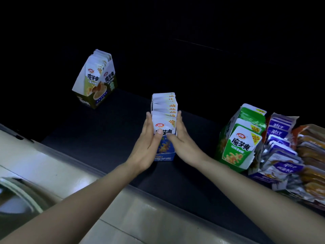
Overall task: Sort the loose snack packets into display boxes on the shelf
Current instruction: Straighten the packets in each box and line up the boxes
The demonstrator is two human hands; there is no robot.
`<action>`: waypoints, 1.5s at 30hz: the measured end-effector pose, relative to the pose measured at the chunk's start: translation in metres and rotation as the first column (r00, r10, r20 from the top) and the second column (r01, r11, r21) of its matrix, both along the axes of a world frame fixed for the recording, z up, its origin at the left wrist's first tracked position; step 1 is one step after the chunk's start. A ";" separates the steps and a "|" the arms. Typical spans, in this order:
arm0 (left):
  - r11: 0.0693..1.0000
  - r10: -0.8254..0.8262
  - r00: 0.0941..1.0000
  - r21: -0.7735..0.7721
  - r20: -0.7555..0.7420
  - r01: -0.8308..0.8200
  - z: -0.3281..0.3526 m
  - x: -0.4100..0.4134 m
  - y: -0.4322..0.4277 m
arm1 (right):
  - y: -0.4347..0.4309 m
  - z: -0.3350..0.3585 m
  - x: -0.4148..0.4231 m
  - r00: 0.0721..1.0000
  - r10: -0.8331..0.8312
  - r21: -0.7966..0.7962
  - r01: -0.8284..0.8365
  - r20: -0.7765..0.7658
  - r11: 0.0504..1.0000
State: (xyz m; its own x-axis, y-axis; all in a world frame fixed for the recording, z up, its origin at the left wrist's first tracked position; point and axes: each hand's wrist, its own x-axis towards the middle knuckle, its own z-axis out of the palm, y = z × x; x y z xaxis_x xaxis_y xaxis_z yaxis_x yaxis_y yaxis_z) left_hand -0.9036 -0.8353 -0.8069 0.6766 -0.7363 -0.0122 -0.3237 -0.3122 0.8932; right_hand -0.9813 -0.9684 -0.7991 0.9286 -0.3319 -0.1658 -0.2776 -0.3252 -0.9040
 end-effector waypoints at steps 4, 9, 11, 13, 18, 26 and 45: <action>0.999 -0.022 0.999 0.029 0.042 0.021 0.001 0.000 0.000 | -0.007 0.000 -0.006 0.999 -0.035 -0.022 0.036 0.031 0.999; 1.000 0.010 0.996 0.021 0.086 -0.012 0.002 0.006 0.003 | -0.006 0.004 -0.006 0.997 -0.025 -0.018 0.026 0.070 0.999; 0.999 0.039 0.997 -0.023 0.067 -0.037 0.008 0.011 0.001 | -0.008 0.011 0.000 0.997 -0.032 -0.009 0.032 0.072 0.999; 0.999 0.035 0.998 -0.021 0.058 -0.034 0.012 0.011 -0.004 | -0.009 0.017 0.005 0.997 -0.025 -0.001 0.025 0.074 1.000; 0.996 0.081 0.993 -0.051 0.081 -0.077 0.014 0.015 -0.007 | -0.018 0.012 0.005 0.995 -0.064 -0.005 0.064 0.080 0.998; 0.994 0.070 0.997 -0.076 -0.038 -0.073 0.018 0.018 -0.012 | -0.020 0.005 0.007 0.997 -0.028 0.015 0.027 0.078 1.000; 0.911 0.413 0.903 0.061 -0.122 -0.408 -0.014 0.100 0.047 | 0.023 -0.012 0.121 0.981 -0.173 0.314 0.191 -0.086 0.930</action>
